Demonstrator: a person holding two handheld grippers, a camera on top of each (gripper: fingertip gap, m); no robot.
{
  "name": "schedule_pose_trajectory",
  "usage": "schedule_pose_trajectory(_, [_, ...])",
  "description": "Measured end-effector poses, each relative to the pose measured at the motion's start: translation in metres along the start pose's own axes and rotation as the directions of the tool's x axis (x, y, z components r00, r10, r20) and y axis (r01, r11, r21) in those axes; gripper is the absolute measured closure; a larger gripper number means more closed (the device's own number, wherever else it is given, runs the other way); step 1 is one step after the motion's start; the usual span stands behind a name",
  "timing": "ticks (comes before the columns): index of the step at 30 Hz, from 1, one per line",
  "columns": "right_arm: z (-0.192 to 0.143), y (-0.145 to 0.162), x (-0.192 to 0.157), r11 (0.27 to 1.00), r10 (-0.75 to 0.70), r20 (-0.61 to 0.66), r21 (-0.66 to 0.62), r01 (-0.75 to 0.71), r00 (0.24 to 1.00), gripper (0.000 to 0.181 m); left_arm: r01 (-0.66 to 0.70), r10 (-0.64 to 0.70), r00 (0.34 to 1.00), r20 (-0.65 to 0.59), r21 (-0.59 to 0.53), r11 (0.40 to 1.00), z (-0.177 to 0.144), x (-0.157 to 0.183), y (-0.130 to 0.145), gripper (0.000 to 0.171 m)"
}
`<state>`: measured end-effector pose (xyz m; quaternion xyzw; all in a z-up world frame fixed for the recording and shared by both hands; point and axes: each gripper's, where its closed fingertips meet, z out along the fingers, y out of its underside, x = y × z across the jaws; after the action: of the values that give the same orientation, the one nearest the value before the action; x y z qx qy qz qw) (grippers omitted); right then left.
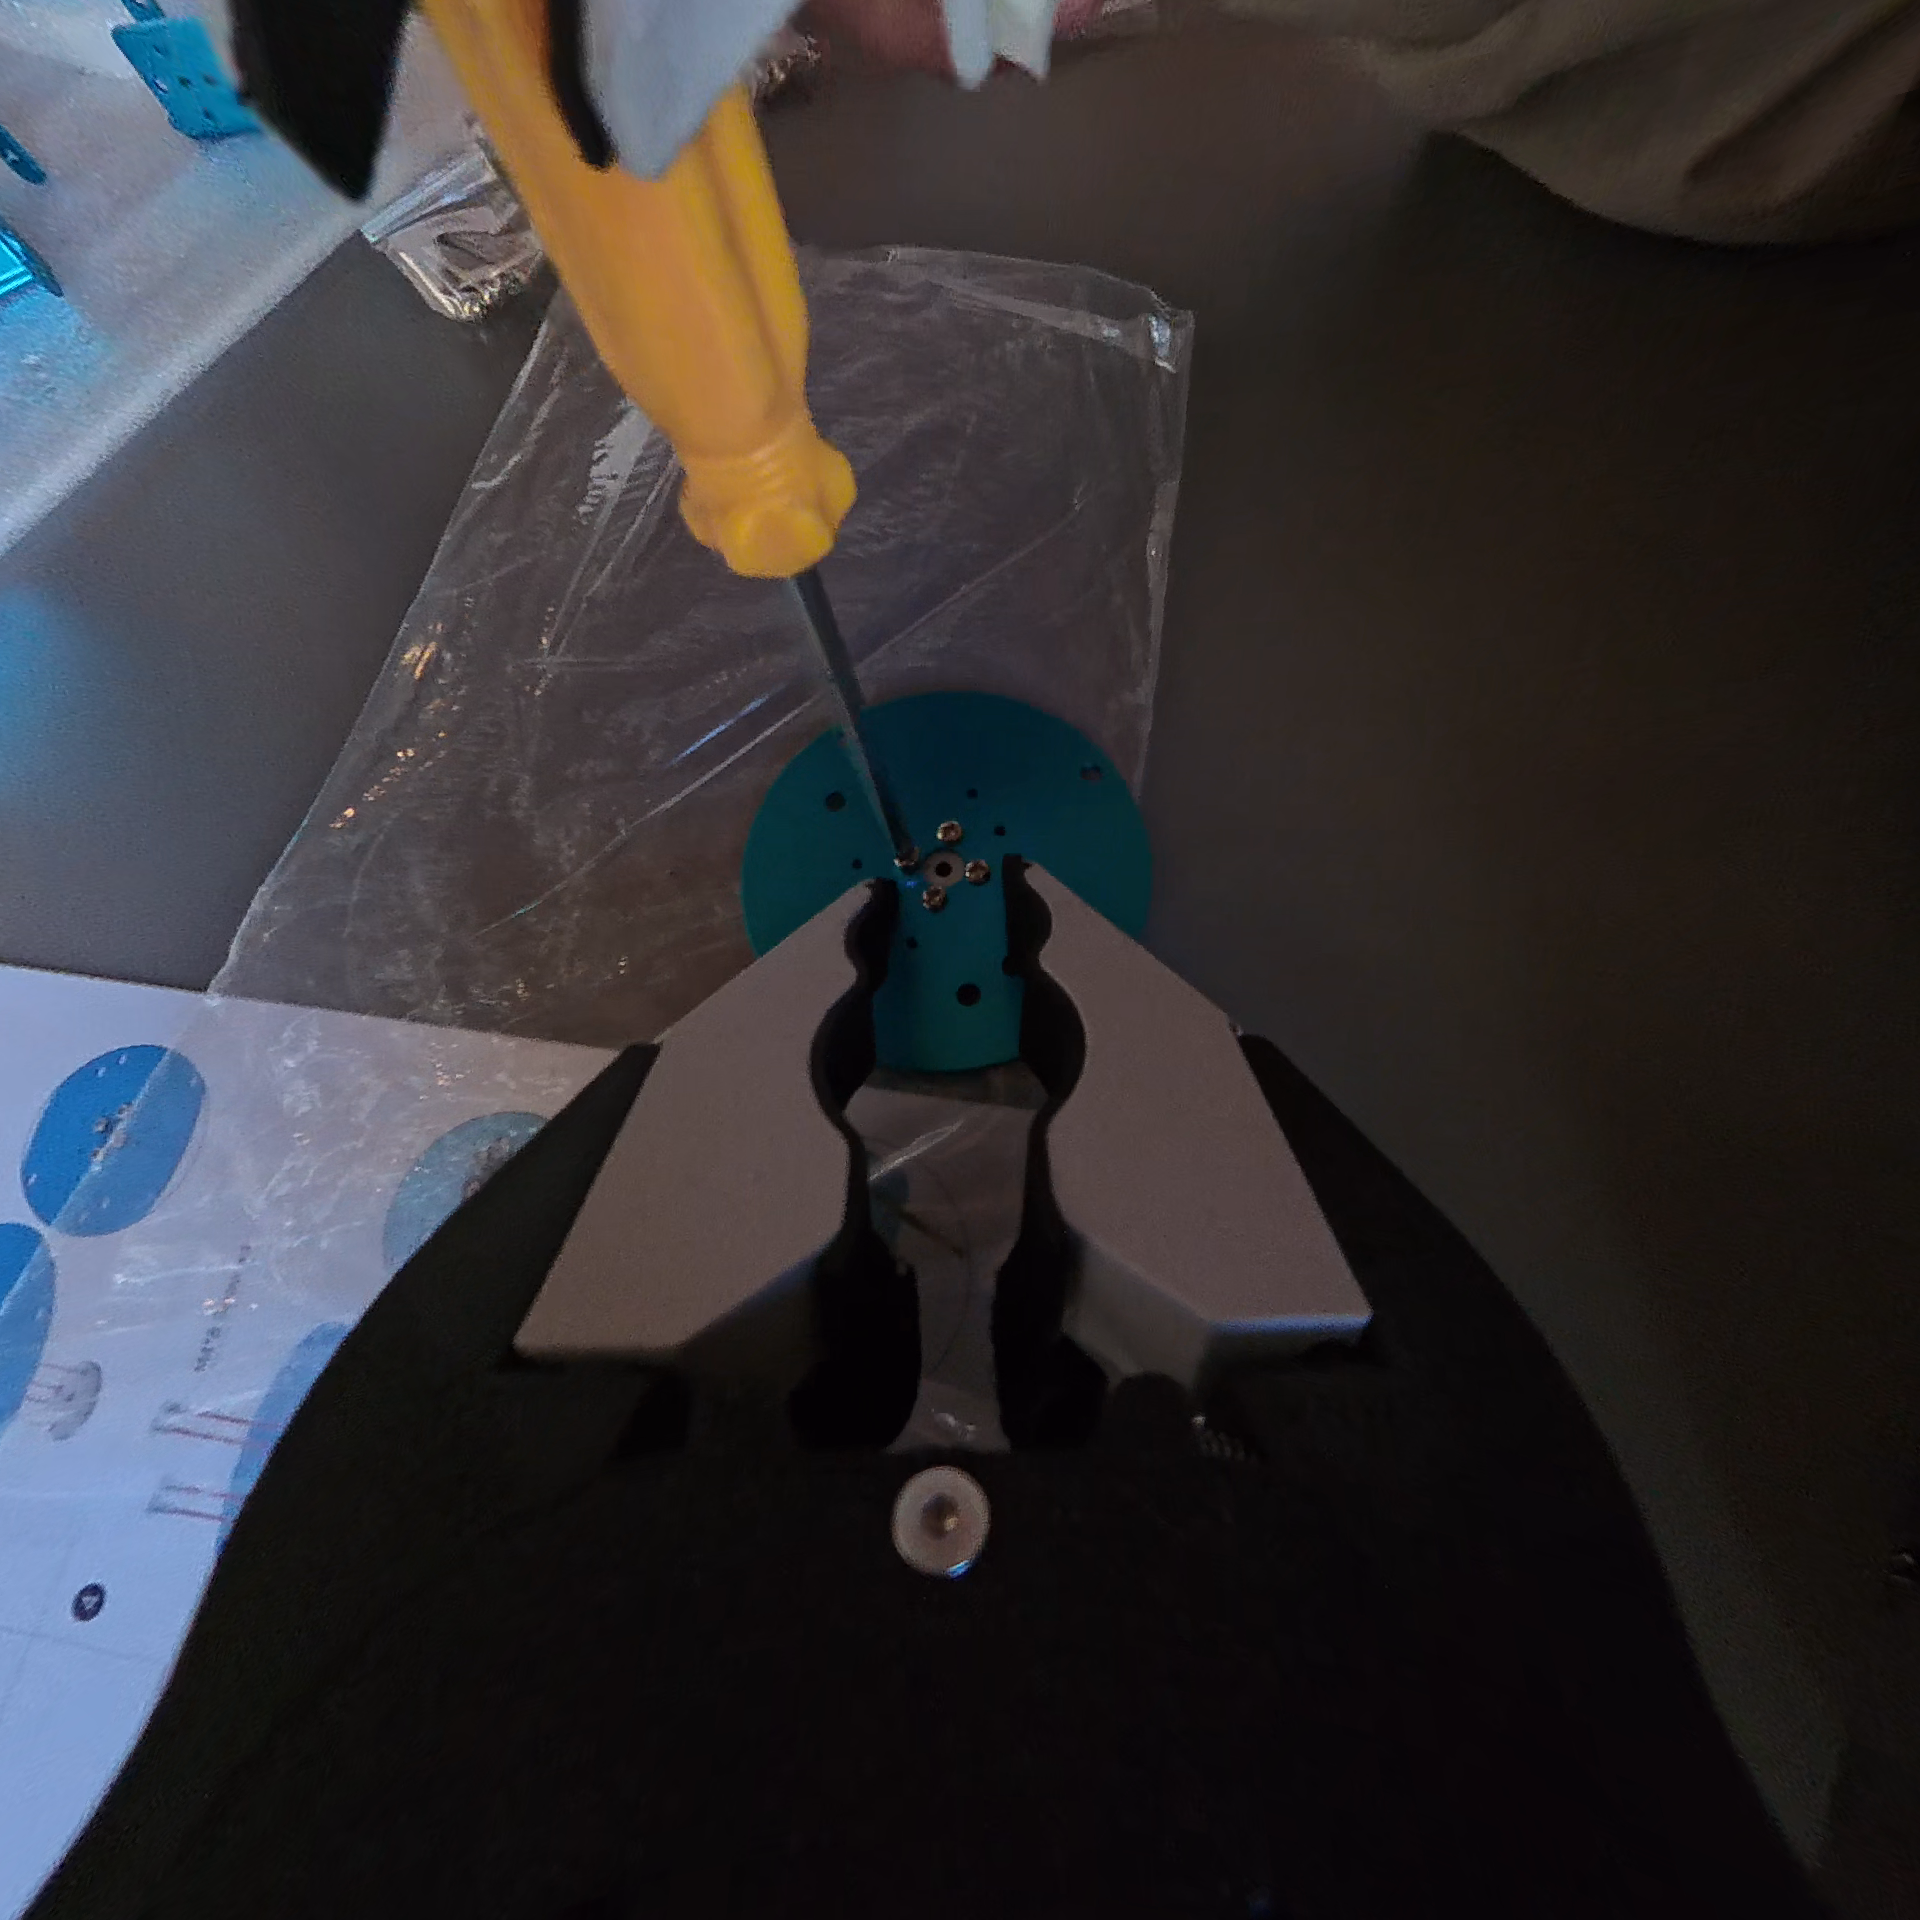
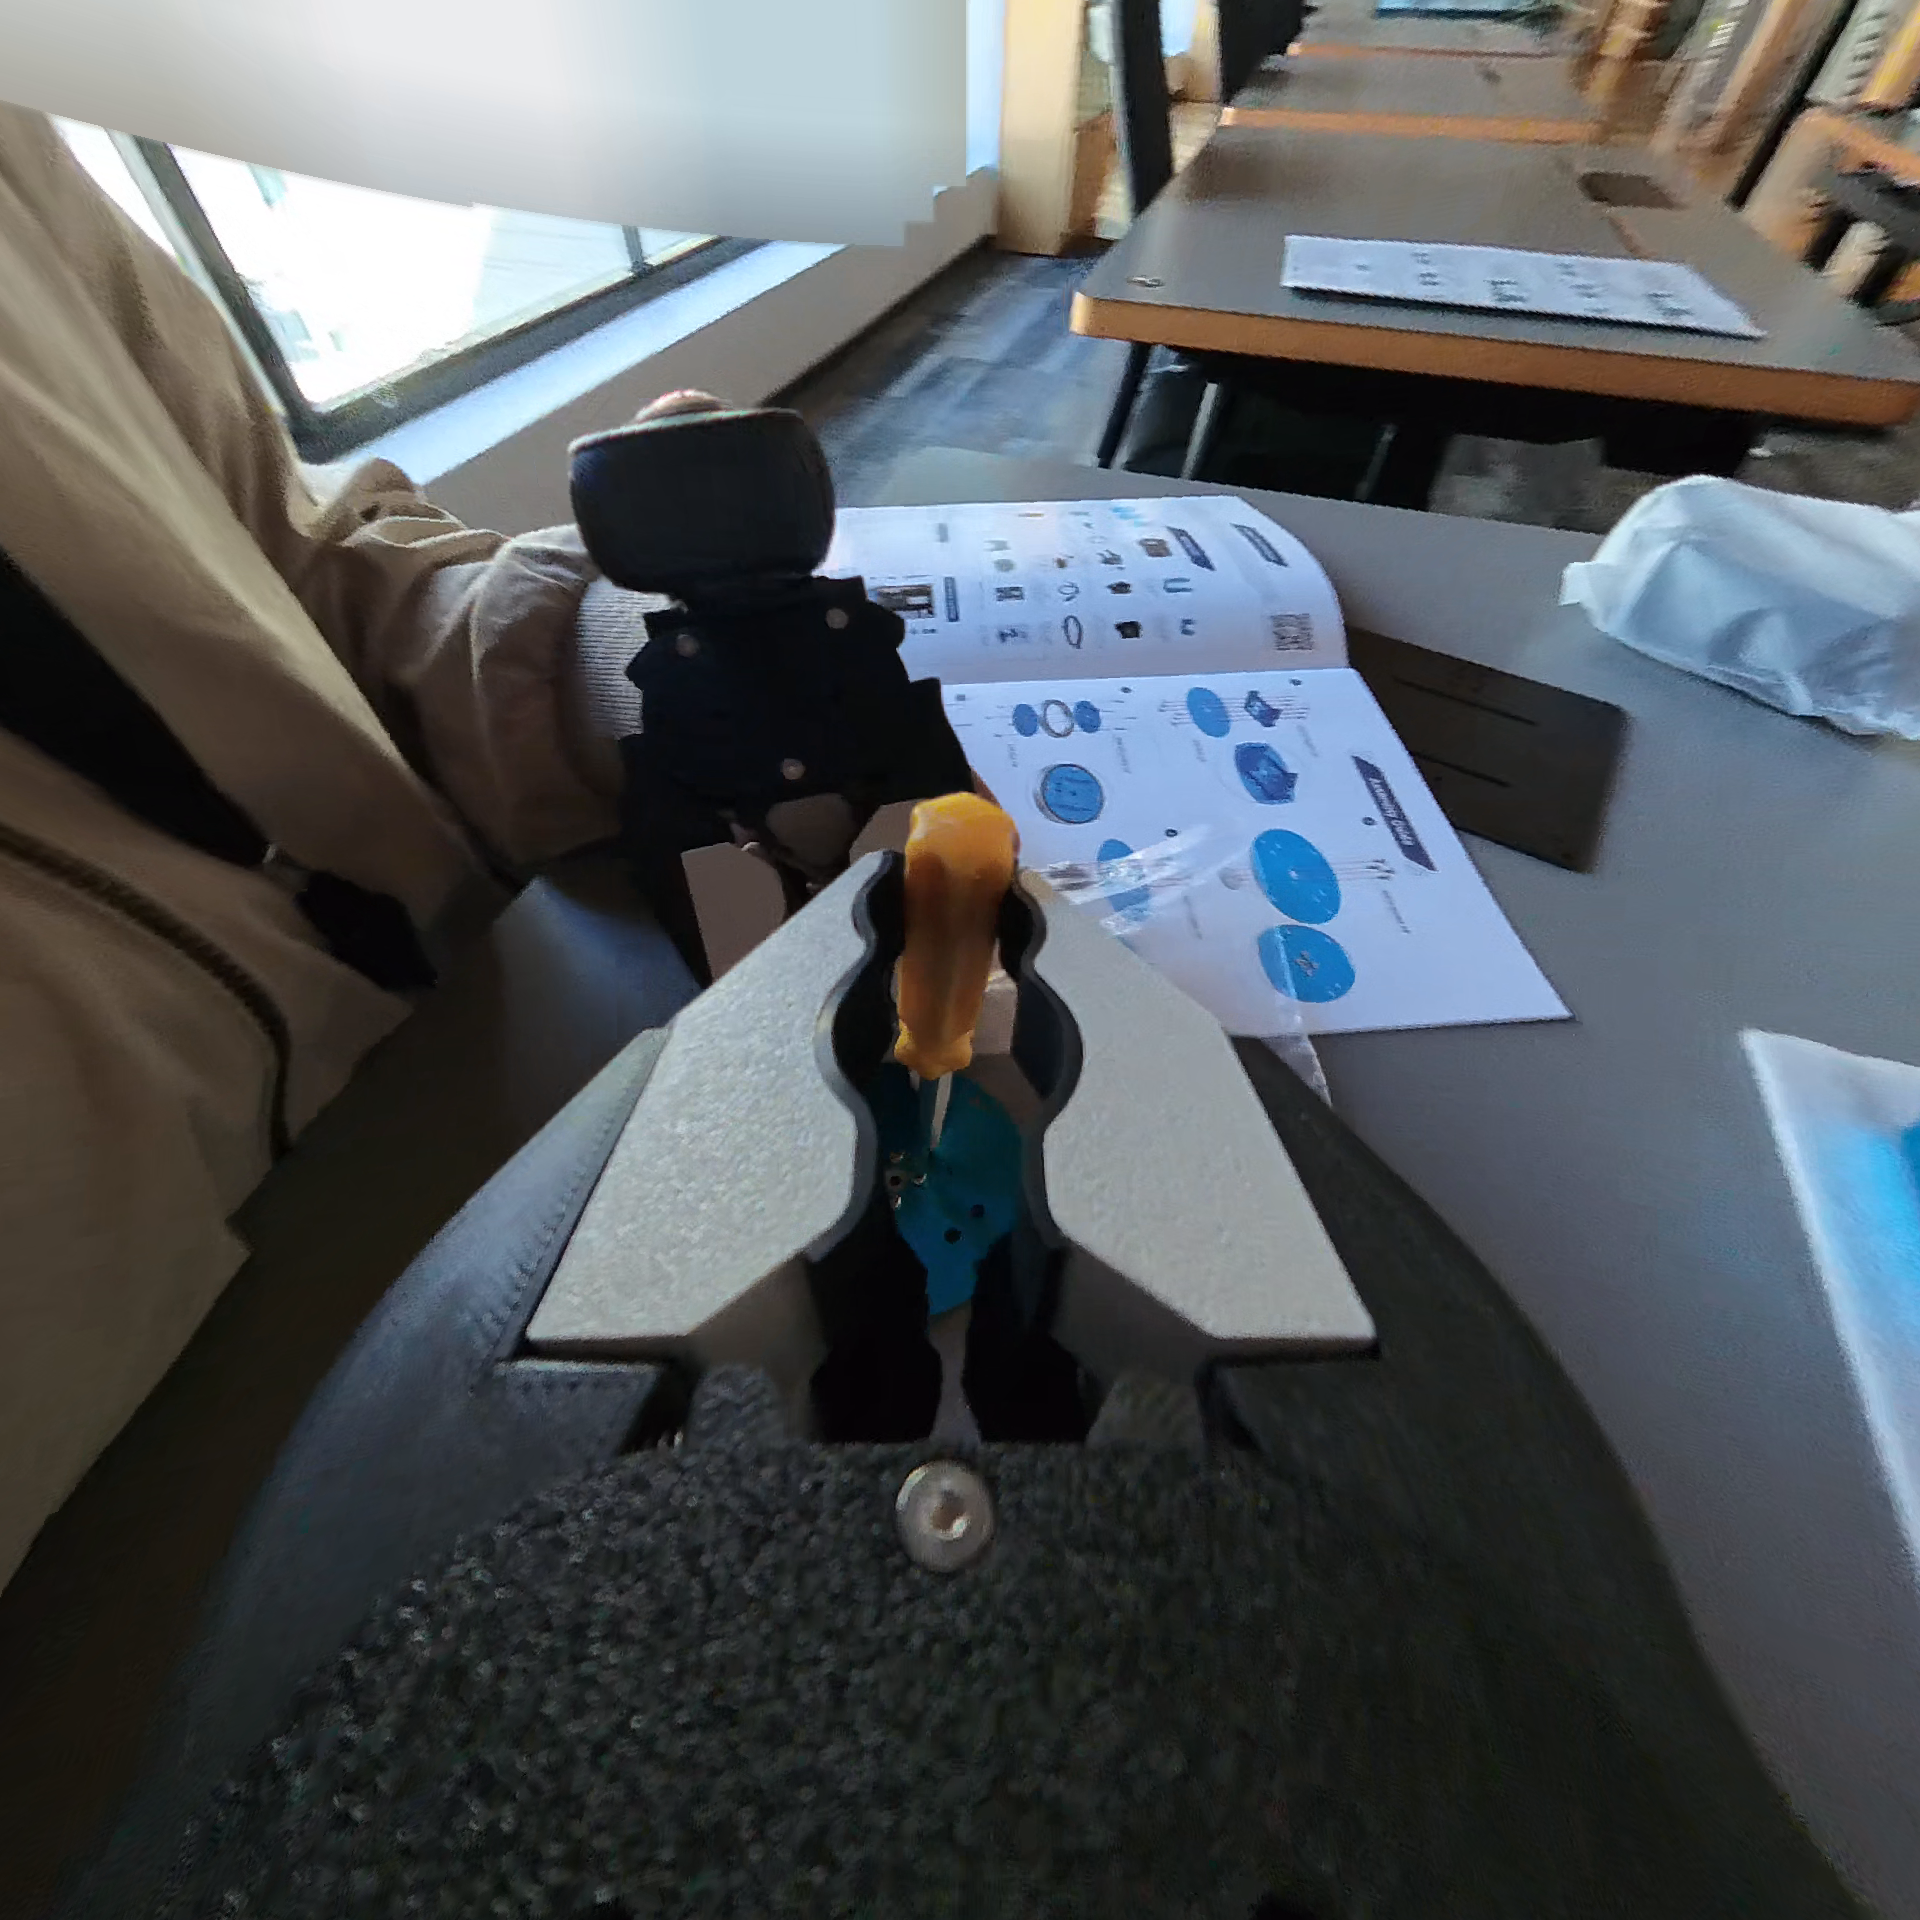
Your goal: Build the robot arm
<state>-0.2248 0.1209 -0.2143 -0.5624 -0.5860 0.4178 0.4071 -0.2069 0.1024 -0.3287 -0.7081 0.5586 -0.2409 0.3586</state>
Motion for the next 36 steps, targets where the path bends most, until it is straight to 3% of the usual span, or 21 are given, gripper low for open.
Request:
schedule_pose_trajectory(3, [0.002,0.000,-0.001,0.999,-0.006,-0.155,-0.037,0.000,0.988,0.164,0.017,-0.017,1.000,-0.004,-0.002,1.000,0.000,0.000,0.000,0.150])
schedule_pose_trajectory(7, [-0.002,0.002,0.010,0.990,0.106,-0.387,-0.041,-0.132,0.916,0.164,0.027,-0.027,1.000,0.002,-0.002,1.000,0.001,0.000,0.000,0.151])
schedule_pose_trajectory(13, [-0.014,0.008,0.021,0.967,0.210,-0.635,0.022,-0.255,0.744,0.164,0.034,-0.034,0.999,0.010,-0.003,0.999,0.001,-0.001,0.000,0.150])
schedule_pose_trajectory(17, [-0.018,0.009,0.025,0.966,0.187,-0.763,0.028,-0.258,0.619,0.163,0.017,-0.017,1.000,0.019,-0.002,1.000,0.002,0.000,-0.001,0.156])
schedule_pose_trajectory(19, [-0.013,0.006,0.024,0.967,0.185,-0.780,0.035,-0.254,0.597,0.164,0.017,-0.017,1.000,0.023,-0.002,1.000,0.002,0.000,-0.001,0.156])
schedule_pose_trajectory(25, [-0.007,0.004,0.021,0.962,0.219,-0.747,0.059,-0.266,0.627,0.164,0.087,-0.087,0.996,0.028,0.013,0.996,0.000,-0.005,-0.004,0.150])
schedule_pose_trajectory(30, [-0.008,0.004,0.020,0.957,0.246,-0.721,0.075,-0.279,0.648,0.165,0.108,-0.123,0.990,0.070,0.198,0.974,-0.017,-0.012,-0.039,0.142])
schedule_pose_trajectory(34, [-0.006,0.004,0.019,0.950,0.286,-0.668,0.102,-0.296,0.687,0.165,0.081,-0.116,0.986,0.123,0.260,0.962,-0.017,-0.018,-0.055,0.165])
schedule_pose_trajectory(36, [-0.005,0.009,0.019,0.948,0.287,-0.625,0.075,-0.310,0.726,0.165,0.106,-0.141,0.984,0.107,0.283,0.953,-0.015,-0.021,-0.056,0.167])
